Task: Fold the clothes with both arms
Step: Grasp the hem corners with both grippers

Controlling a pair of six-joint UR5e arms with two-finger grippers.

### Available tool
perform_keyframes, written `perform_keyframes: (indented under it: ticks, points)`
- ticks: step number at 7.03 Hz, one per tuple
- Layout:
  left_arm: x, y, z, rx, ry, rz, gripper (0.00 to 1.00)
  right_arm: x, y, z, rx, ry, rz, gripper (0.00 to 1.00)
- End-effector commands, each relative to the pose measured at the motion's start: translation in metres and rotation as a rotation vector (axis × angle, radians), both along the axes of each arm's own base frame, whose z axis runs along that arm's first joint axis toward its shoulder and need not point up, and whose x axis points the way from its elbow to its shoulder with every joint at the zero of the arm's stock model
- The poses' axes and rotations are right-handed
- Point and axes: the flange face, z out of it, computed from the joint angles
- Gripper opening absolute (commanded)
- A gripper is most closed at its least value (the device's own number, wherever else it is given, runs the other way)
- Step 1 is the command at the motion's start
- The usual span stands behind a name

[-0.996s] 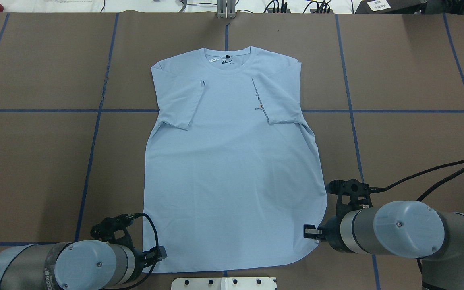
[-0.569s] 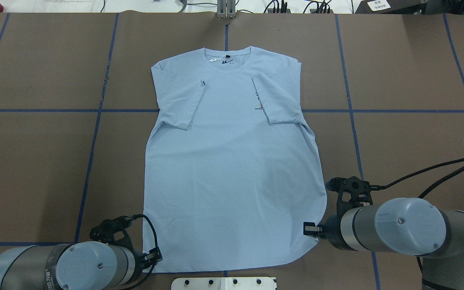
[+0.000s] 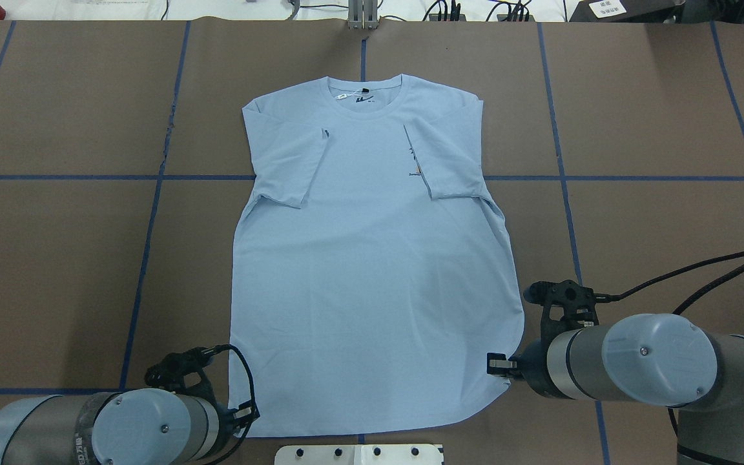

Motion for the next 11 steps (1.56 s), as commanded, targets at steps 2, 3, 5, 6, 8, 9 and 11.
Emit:
perform_keyframes:
  ticks: [2,3,5,6,8,9,11]
  points:
    - [-0.001,0.001,-0.004,0.003,0.003,0.007,0.0,0.0,0.0,0.003,-0.001,0.005,0.0,0.0]
    - [-0.015,0.001,-0.021,0.011,0.04,0.01,0.0,0.001,0.0,0.001,-0.006,0.001,-0.006,0.0]
    - [-0.043,0.005,-0.046,0.024,0.014,0.035,0.0,0.015,-0.004,-0.008,-0.039,-0.029,-0.029,0.0]
    - [-0.064,0.005,-0.062,0.074,0.007,0.083,0.0,0.03,0.0,-0.018,-0.06,-0.054,-0.056,0.0]
    - [-0.079,0.005,-0.075,0.125,0.028,0.124,0.0,0.063,0.019,-0.037,-0.117,-0.107,-0.152,0.0]
    - [-0.09,0.007,-0.084,0.142,0.048,0.139,0.0,0.079,0.031,-0.041,-0.154,-0.122,-0.211,0.0]
    - [-0.118,0.025,-0.108,0.184,0.07,0.216,0.0,0.098,0.047,-0.047,-0.212,-0.142,-0.3,0.0]
